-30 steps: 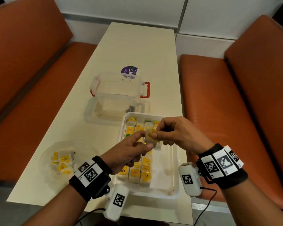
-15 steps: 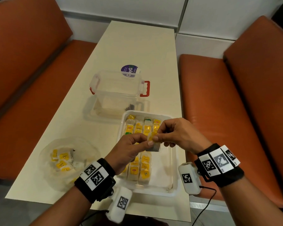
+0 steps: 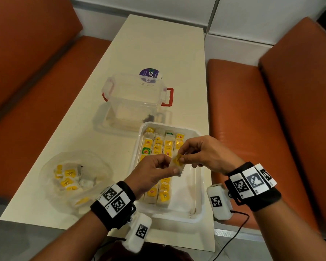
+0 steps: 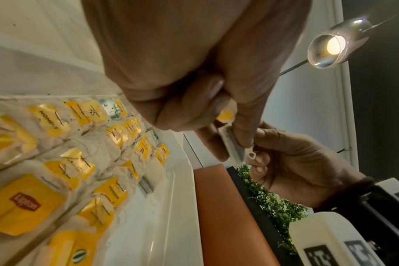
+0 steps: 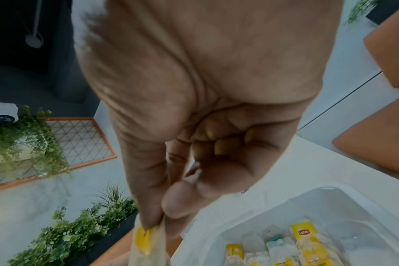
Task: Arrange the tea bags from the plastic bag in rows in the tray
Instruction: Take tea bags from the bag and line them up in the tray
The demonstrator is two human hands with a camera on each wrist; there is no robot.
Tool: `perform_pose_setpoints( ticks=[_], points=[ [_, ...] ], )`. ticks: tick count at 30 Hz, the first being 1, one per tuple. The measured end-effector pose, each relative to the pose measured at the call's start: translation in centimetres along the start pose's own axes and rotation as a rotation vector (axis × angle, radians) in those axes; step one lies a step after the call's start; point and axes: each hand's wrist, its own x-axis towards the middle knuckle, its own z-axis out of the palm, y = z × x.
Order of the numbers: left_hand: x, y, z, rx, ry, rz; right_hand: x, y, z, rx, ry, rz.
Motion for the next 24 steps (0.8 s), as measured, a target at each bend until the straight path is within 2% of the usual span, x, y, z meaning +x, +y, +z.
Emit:
perform_pose_setpoints(
  ticks=[3,7,10,12,17,24],
  points=[
    [0.4,-0.9,-0.3,0.004,0.050,-0.044,0.5,0.5,-0.1,-0.058,0.004,0.010],
    [-0.1,-0.8,-1.2,-0.033,0.210,-0.119,1.7,1.6,-0.8,-0.204,0.143,0.037],
    [-0.9,-1.2,-2.4,-0.094,0.255,-0.178,3.0,3.1,-0.9,-0.363,0.180,0.095],
    [-1.5,-1.4,-3.0,-0.123,0.277,-0.222,3.6,3.9,-0.4,-0.442,0.138,0.138],
    [-2.8,-2.0,-3.6,-0.245,0.290,-0.298,5.0,4.6,1.7,-0.522,-0.111,0.205],
    [-3.5,-2.2,-3.9,-0.429,0.225,-0.294,7.4,5.1,3.0,-0.663,-0.079,0.274]
  ],
)
